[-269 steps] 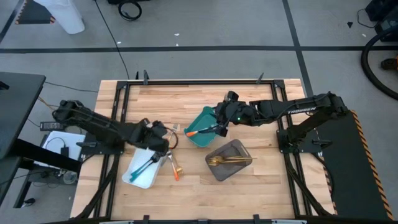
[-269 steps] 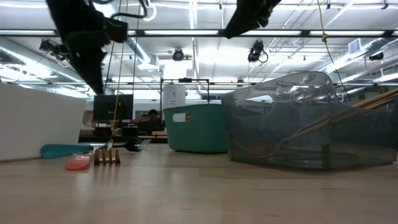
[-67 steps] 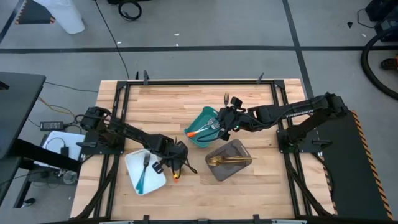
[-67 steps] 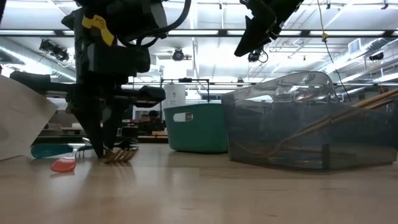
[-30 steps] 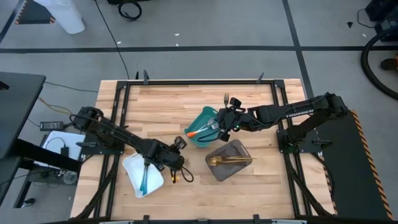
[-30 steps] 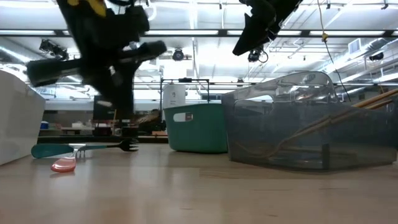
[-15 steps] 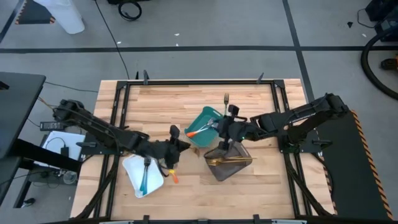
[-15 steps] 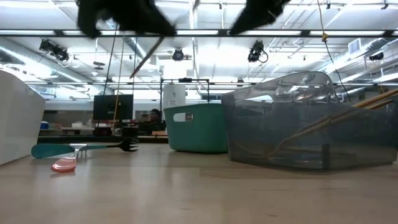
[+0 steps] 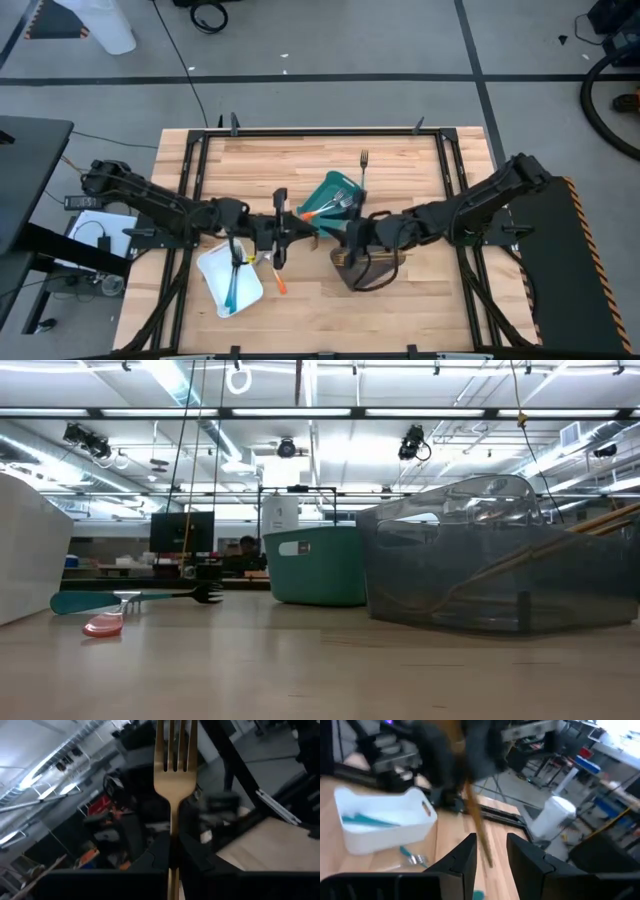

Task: Sort silverware by color (type)
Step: Put the gold fork into the black transparent bin

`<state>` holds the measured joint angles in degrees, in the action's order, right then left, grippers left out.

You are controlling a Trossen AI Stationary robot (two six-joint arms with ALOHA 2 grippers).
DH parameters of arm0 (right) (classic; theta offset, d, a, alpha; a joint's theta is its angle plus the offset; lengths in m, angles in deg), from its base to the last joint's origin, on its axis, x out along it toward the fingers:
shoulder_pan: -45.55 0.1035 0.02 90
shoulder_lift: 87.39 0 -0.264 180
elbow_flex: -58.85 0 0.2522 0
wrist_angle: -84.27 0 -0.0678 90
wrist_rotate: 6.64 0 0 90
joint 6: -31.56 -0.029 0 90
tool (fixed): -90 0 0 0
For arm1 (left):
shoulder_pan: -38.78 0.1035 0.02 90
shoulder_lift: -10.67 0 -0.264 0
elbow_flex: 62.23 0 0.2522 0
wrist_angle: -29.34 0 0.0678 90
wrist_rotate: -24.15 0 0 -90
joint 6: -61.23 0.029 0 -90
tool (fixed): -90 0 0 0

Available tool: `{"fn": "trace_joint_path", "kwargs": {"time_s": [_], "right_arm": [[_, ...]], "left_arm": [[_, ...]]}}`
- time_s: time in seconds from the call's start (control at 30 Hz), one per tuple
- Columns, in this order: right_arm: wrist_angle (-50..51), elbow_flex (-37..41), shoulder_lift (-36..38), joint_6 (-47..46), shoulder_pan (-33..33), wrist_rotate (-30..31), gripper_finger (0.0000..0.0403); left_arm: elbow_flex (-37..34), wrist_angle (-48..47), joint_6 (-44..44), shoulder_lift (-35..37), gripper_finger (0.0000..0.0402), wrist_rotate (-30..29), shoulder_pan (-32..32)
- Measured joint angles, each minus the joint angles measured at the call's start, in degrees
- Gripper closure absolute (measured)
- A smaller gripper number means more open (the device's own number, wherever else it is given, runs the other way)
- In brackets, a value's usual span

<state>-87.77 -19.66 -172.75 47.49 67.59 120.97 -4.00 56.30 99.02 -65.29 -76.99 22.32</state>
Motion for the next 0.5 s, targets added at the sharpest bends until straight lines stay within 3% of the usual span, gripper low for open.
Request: {"fn": "trace_joint_path", "kwargs": {"time_s": [0.33,0.5], "right_arm": [[-10.53,0.06,-4.66,8.72,-0.11,4.35,0.0285],[-12.68,0.05,-4.64,8.71,-0.19,0.12,0.0285]], "left_arm": [[0.07,6.03,-1.05,-1.59,0.0374,3.45,1.13],[0.07,6.83,-1.1,-1.78,0.0374,3.94,1.09]]}}
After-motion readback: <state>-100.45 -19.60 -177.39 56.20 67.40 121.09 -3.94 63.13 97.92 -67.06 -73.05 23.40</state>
